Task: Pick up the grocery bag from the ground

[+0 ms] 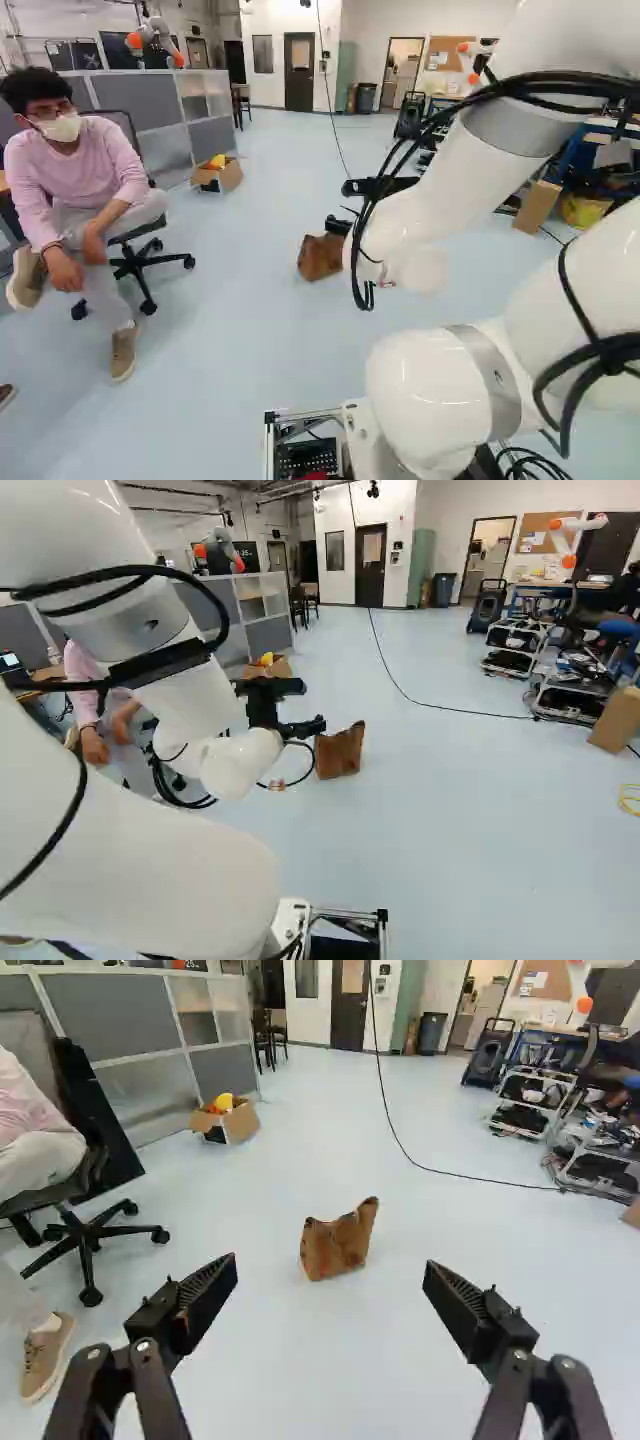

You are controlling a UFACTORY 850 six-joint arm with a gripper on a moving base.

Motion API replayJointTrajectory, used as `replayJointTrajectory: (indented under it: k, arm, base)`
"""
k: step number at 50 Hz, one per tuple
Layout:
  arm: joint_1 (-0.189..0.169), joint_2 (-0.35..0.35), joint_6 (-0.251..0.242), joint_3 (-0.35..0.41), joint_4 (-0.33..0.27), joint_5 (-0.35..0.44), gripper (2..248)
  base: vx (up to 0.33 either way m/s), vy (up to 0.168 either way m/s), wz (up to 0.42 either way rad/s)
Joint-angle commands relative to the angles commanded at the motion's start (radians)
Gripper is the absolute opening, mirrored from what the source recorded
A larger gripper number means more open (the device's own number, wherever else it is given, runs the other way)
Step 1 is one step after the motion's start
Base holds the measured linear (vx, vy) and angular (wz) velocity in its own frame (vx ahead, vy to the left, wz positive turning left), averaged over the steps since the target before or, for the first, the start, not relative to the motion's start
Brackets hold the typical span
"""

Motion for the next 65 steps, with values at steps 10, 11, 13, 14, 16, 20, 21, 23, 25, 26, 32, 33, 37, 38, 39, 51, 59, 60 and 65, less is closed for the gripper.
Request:
replayJointTrajectory:
  k: [10, 11, 13, 14, 16, 20, 21, 23, 25, 26, 32, 33, 37, 38, 39, 51, 59, 60, 65]
  arm:
    - [0.0, 0.0, 0.0, 0.0, 0.0, 0.0, 247]
    - [0.0, 0.0, 0.0, 0.0, 0.0, 0.0, 247]
    - [0.0, 0.0, 0.0, 0.0, 0.0, 0.0, 247]
    - [0.0, 0.0, 0.0, 0.0, 0.0, 0.0, 247]
    - [0.0, 0.0, 0.0, 0.0, 0.0, 0.0, 247]
    - [0.0, 0.0, 0.0, 0.0, 0.0, 0.0, 247]
    - [0.0, 0.0, 0.0, 0.0, 0.0, 0.0, 247]
    - [0.0, 0.0, 0.0, 0.0, 0.0, 0.0, 247]
    - [0.0, 0.0, 0.0, 0.0, 0.0, 0.0, 247]
    - [0.0, 0.0, 0.0, 0.0, 0.0, 0.0, 247]
    - [0.0, 0.0, 0.0, 0.0, 0.0, 0.0, 247]
    - [0.0, 0.0, 0.0, 0.0, 0.0, 0.0, 247]
    - [0.0, 0.0, 0.0, 0.0, 0.0, 0.0, 247]
    - [0.0, 0.0, 0.0, 0.0, 0.0, 0.0, 247]
    - [0.0, 0.0, 0.0, 0.0, 0.0, 0.0, 247]
    - [0.0, 0.0, 0.0, 0.0, 0.0, 0.0, 247]
    - [0.0, 0.0, 0.0, 0.0, 0.0, 0.0, 247]
    - [0.0, 0.0, 0.0, 0.0, 0.0, 0.0, 247]
    - [0.0, 0.0, 0.0, 0.0, 0.0, 0.0, 247]
  base:
    - [0.08, -0.003, -0.006]
    - [0.152, 0.0, -0.011]
    - [0.141, 0.002, -0.007]
    - [0.157, 0.002, -0.019]
    - [0.189, -0.001, -0.021]
    - [0.166, 0.0, -0.01]
    - [0.163, -0.001, -0.01]
    - [0.176, 0.0, -0.006]
    - [0.178, 0.0, -0.014]
    - [0.198, -0.003, -0.02]
    - [0.179, 0.001, -0.011]
    - [0.2, 0.0, -0.013]
    - [0.175, 0.001, -0.013]
    - [0.196, 0.0, 0.0]
    - [0.174, 0.001, -0.001]
    - [0.194, -0.001, -0.01]
    - [0.26, 0.001, -0.013]
    - [0.339, 0.002, -0.008]
    - [0.306, 0.007, -0.015]
